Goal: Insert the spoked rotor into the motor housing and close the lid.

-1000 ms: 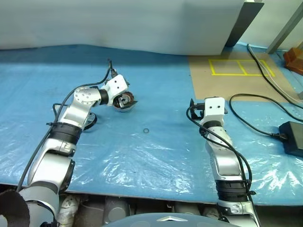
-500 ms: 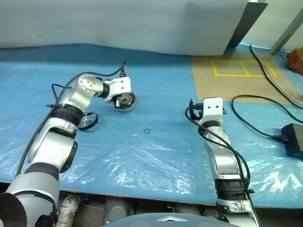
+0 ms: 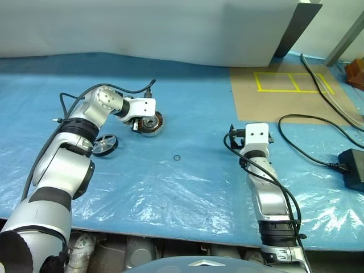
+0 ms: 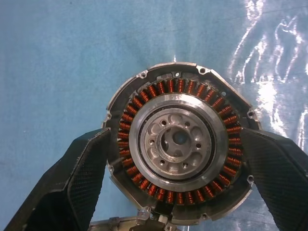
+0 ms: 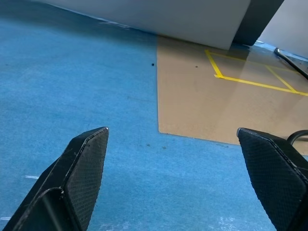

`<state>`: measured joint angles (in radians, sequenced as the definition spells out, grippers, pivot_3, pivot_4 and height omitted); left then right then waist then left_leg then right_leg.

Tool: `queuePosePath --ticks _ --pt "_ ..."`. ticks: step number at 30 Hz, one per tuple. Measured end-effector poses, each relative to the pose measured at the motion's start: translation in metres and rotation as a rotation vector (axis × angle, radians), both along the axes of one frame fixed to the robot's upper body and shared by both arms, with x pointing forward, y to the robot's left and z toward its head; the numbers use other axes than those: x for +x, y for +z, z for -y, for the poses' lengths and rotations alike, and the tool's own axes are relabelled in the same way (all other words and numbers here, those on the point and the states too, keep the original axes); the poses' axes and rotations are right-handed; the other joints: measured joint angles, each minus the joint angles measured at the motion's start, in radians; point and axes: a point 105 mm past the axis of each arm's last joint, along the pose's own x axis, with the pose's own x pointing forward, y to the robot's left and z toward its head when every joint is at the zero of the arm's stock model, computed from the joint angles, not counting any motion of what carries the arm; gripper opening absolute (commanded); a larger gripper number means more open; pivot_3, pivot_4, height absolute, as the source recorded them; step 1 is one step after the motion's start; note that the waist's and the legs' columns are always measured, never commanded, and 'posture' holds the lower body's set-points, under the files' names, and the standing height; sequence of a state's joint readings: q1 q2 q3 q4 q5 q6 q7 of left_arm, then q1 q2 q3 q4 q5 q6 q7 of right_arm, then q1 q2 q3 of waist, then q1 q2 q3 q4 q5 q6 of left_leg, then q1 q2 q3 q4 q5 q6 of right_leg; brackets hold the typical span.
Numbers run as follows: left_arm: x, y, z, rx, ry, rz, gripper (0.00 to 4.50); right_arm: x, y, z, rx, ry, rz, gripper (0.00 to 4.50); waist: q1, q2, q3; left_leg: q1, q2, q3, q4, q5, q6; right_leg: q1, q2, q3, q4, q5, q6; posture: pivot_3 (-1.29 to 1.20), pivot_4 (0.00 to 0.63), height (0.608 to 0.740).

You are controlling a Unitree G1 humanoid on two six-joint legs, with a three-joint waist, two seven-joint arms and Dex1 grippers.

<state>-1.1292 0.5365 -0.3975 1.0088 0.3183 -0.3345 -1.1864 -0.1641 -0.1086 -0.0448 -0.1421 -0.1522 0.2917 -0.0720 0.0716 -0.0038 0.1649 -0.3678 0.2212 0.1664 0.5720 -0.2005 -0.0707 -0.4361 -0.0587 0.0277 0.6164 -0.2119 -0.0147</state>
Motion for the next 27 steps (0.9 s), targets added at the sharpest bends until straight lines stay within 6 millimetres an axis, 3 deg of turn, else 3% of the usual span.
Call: queuePosePath --ticks 16,27 --pt "-0.016 0.018 0.008 -0.087 -0.108 -0.097 4.49 -0.002 -0.005 -0.006 -0.005 0.014 -0.015 4.48 0.001 0.000 0.000 0.000 0.000 0.000 -0.001 0.000 0.000 0.000 0.000 0.000 0.000 0.000 0.000 0.00 0.150 0.740" --pt "-0.011 -0.001 -0.007 0.078 -0.088 -0.032 4.49 -0.003 -0.007 -0.005 -0.005 0.012 -0.023 4.48 0.000 0.000 0.000 0.000 0.000 0.000 -0.001 0.000 0.000 0.000 0.000 0.000 0.000 0.000 0.000 0.00 0.150 0.740"
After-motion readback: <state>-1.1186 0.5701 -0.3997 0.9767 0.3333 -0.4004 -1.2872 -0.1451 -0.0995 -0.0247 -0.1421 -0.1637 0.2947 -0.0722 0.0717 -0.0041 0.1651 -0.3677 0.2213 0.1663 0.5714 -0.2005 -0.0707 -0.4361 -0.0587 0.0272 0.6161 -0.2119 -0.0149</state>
